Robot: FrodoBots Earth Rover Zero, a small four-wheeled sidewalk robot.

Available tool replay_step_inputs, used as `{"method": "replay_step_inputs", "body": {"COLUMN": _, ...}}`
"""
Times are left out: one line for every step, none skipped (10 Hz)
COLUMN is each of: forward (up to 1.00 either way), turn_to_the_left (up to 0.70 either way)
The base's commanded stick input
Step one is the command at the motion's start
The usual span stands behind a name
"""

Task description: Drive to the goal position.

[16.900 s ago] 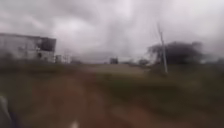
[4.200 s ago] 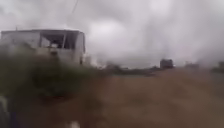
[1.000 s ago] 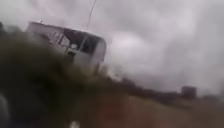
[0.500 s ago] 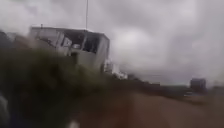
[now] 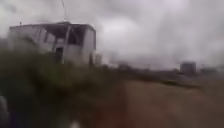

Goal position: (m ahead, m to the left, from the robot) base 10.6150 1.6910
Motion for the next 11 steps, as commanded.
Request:
{"method": "replay_step_inputs", "body": {"forward": -0.41, "turn_to_the_left": 0.0}}
{"method": "replay_step_inputs", "body": {"forward": -0.7, "turn_to_the_left": 0.0}}
{"method": "replay_step_inputs", "body": {"forward": -0.7, "turn_to_the_left": 0.0}}
{"method": "replay_step_inputs", "body": {"forward": -0.54, "turn_to_the_left": 0.0}}
{"method": "replay_step_inputs", "body": {"forward": -0.25, "turn_to_the_left": 0.0}}
{"method": "replay_step_inputs", "body": {"forward": 0.11, "turn_to_the_left": 0.0}}
{"method": "replay_step_inputs", "body": {"forward": 0.7, "turn_to_the_left": 0.0}}
{"method": "replay_step_inputs", "body": {"forward": 0.7, "turn_to_the_left": 0.0}}
{"method": "replay_step_inputs", "body": {"forward": 0.7, "turn_to_the_left": 0.0}}
{"method": "replay_step_inputs", "body": {"forward": 0.7, "turn_to_the_left": 0.0}}
{"method": "replay_step_inputs", "body": {"forward": 0.7, "turn_to_the_left": 0.0}}
